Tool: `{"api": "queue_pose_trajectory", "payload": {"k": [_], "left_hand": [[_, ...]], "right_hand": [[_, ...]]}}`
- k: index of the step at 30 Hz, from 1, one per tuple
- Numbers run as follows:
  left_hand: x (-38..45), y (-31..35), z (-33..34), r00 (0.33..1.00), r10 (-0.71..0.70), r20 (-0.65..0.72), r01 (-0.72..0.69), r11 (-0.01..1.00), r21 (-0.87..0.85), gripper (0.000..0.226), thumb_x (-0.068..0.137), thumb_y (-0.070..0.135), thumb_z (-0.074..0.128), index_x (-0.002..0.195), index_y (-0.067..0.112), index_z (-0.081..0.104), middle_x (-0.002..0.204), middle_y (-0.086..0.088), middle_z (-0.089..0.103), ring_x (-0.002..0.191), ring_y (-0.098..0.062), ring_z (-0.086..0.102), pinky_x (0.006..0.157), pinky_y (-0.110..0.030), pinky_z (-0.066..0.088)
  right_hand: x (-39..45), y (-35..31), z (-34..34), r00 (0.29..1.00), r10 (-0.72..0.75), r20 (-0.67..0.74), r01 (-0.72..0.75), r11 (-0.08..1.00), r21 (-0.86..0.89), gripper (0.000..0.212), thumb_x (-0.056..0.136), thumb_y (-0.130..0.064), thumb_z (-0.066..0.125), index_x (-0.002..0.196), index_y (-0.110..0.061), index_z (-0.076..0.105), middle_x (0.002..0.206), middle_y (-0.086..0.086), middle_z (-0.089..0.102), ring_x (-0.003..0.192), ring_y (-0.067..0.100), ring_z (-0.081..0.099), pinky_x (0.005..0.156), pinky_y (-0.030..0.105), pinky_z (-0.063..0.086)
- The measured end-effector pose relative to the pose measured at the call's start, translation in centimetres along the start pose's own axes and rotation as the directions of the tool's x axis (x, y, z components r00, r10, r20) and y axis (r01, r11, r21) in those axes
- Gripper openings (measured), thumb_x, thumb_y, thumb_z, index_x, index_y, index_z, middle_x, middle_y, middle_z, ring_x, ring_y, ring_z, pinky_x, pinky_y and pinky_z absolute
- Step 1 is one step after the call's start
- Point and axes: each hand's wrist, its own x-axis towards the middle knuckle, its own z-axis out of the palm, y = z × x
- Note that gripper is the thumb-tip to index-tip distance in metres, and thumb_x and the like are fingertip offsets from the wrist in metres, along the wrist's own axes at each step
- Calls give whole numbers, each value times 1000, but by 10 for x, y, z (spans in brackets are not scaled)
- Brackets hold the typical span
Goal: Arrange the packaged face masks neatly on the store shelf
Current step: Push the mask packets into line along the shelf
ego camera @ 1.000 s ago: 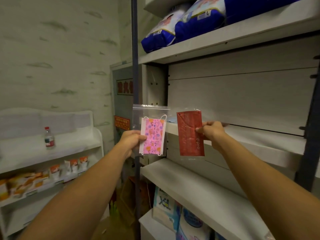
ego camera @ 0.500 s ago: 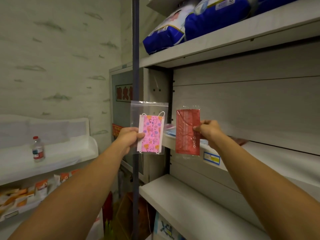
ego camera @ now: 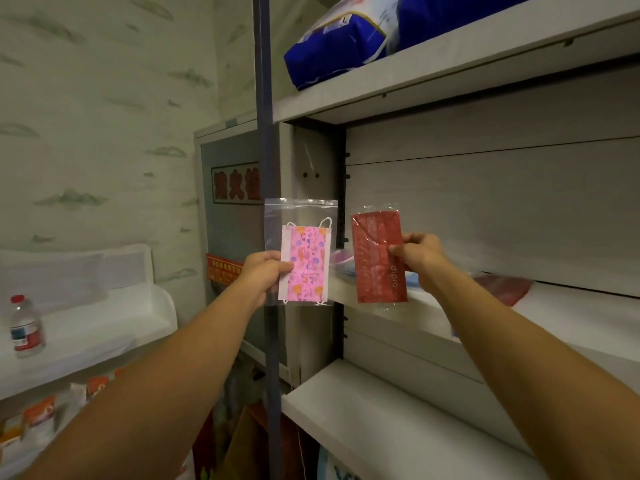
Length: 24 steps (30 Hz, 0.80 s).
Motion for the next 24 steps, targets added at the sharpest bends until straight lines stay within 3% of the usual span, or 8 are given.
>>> {"api": "queue_pose_trajectory", "payload": {"k": [3,6,10,15,18,21,24], "left_hand": [[28,-1,-2,1000,-3,29,2,1000,29,19,91,0,66,107,11,67,104,-10,73,92,-26,74,71,-37,63],[54,-3,-1,999,13,49,-13,1000,6,19,88,-4,65,105,4,68,101,-15,74,85,-26,75,58,-30,59],[76,-4,9,994,6,107,-5,1000,-15,14,91,-6,61,100,3,65,92,-11,71,77,-16,70,52,-25,60],[109,-13,26,986,-4,168,10,999,-37,24,89,-3,69,112,3,63,95,-11,71,72,-15,69,48,-19,54],[135,-18,38,983,3,184,2,1000,-31,41,85,-1,74,123,2,59,106,-13,71,83,-18,71,59,-23,59],[159,-24,47,982,-9,191,13,1000,-18,49,83,1,76,129,5,58,109,-13,71,96,-26,72,86,-45,60],[181,-32,51,985,11,172,-9,1000,-12,49,81,2,79,126,8,60,111,-12,70,98,-26,71,90,-48,58]], "right_hand": [[10,1,14,998,-17,-60,17,1000,-6,18,93,2,64,86,-15,59,92,8,69,88,23,66,84,41,56],[20,1,22,993,-20,-112,20,1000,-2,19,93,2,64,85,-14,59,92,8,69,90,24,65,86,42,55],[32,7,24,986,3,-165,-1,1000,10,17,93,1,65,87,-14,59,92,7,69,91,25,67,88,42,55],[50,13,22,979,4,-203,0,1000,18,14,92,0,66,94,-13,62,95,7,70,87,21,68,74,33,53],[61,16,22,983,-1,-186,3,1000,12,13,93,0,65,103,-9,63,95,7,70,84,19,67,68,29,52],[78,20,22,985,-14,-171,16,1000,7,15,93,2,64,106,-5,63,91,7,70,78,18,67,64,28,52],[92,25,24,986,-15,-164,21,999,32,13,92,4,63,100,-7,63,86,6,69,72,17,65,62,29,50]]}}
